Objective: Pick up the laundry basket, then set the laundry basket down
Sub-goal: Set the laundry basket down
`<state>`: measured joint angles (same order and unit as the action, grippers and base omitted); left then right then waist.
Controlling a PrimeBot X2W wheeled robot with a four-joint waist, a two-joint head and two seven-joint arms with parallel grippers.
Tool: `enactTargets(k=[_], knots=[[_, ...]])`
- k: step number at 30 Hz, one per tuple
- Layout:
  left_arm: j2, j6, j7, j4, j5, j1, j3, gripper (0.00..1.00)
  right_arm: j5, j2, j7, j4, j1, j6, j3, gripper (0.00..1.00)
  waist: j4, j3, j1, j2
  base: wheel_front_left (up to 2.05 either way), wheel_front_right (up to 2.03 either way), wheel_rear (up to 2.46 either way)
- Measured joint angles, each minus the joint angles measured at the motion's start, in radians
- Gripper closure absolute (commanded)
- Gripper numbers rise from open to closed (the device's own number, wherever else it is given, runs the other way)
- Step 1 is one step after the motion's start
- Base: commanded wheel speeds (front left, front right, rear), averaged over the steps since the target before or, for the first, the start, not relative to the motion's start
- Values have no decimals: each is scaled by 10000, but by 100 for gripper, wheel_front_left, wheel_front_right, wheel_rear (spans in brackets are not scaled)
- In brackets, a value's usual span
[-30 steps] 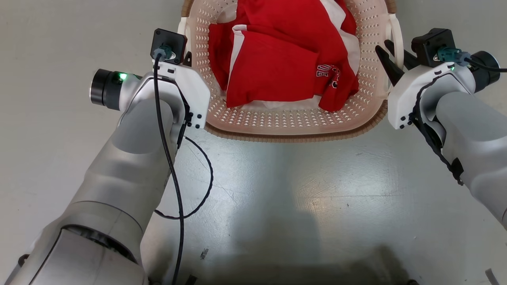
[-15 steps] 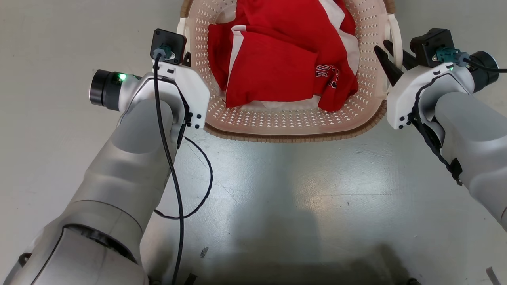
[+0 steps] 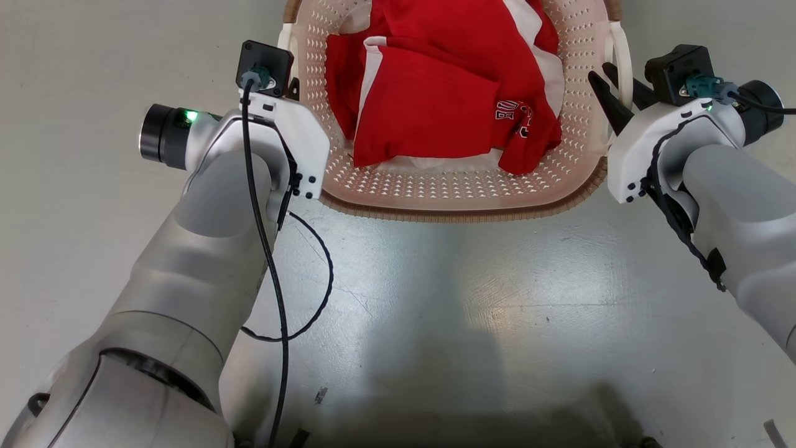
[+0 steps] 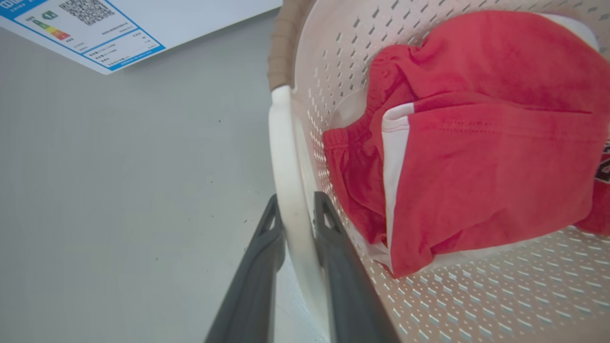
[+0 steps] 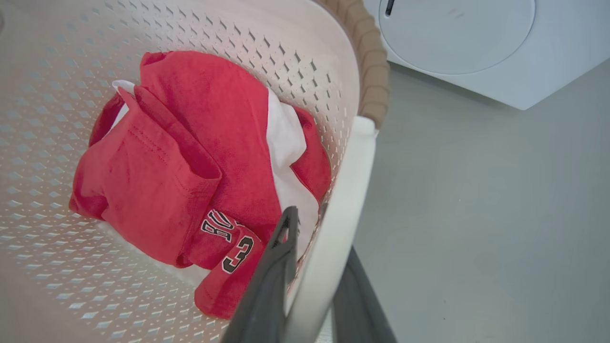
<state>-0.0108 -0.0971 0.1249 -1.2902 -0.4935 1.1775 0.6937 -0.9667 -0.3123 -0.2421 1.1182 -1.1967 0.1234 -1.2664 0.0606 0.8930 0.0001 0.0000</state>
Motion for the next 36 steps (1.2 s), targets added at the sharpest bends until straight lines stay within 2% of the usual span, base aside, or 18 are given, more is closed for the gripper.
enactTargets(k=[8,9,10,11,23,31,36], knots=[[0,-6,0,-12,-132,16,125,100,-2,-2,0,27,0,0,6,100,11,60,0,0,0,0,0],[0,-6,0,-12,-224,16,111,69,-29,6,0,82,-1,0,25,62,12,73,0,0,0,0,0],[4,-6,-4,-6,-353,16,71,9,-29,29,-2,173,-14,2,25,6,15,86,0,0,0,0,0],[10,-6,-46,-2,-502,15,61,0,10,38,-2,261,-51,10,8,0,17,97,0,0,0,0,0],[-81,-173,-376,79,-915,5,301,0,153,65,-54,591,-206,27,123,0,47,15,0,0,0,0,0],[-81,-257,-79,82,-1262,-212,349,0,688,86,-58,443,-185,27,1062,0,-39,-475,0,0,0,0,0],[-88,-190,470,169,-1484,-708,387,0,1361,38,-58,-61,-51,29,2178,0,-84,-990,0,0,0,0,0]])
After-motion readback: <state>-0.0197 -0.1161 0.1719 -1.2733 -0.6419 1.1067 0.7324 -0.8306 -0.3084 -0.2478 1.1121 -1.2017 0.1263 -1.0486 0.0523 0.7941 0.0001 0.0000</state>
